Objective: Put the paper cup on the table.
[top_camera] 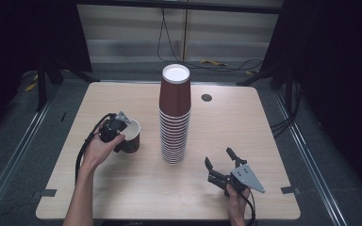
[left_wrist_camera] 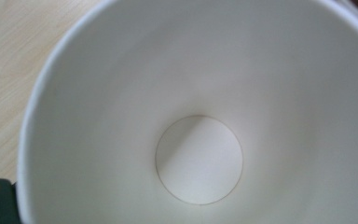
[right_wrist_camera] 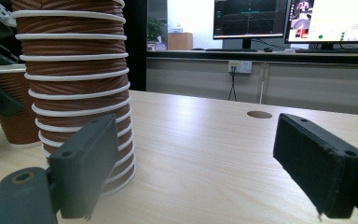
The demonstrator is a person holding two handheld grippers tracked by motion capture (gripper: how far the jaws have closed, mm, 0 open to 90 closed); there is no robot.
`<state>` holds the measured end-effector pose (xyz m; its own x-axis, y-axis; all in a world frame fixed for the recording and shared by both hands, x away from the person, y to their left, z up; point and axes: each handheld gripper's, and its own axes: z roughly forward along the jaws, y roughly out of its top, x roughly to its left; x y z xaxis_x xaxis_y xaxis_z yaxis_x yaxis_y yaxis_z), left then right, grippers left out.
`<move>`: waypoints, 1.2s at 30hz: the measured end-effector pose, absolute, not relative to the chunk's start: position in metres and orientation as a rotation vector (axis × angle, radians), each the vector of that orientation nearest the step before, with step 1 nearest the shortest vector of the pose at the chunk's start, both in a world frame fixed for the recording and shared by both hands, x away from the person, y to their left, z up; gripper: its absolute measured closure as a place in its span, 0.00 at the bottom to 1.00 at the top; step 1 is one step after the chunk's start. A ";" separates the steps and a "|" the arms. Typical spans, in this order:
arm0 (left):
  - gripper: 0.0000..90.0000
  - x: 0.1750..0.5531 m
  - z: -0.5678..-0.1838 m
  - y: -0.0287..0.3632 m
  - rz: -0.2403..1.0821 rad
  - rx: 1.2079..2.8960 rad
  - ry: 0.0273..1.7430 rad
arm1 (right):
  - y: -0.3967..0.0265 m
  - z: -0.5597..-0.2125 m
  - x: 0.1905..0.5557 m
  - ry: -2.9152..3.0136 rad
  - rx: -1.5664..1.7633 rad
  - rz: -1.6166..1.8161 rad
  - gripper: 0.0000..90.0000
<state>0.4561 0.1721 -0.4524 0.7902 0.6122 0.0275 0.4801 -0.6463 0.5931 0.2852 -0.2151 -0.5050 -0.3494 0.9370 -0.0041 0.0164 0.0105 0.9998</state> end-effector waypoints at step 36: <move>0.18 0.399 -0.475 0.209 0.395 2.009 0.877 | -0.215 -0.505 0.285 1.489 1.023 1.457 0.15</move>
<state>0.3988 0.2086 -0.4750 0.7000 0.7121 -0.0545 0.4313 -0.3608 0.8269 0.2852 -0.2153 -0.5050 -0.3549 0.9349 -0.0040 0.0160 0.0103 0.9998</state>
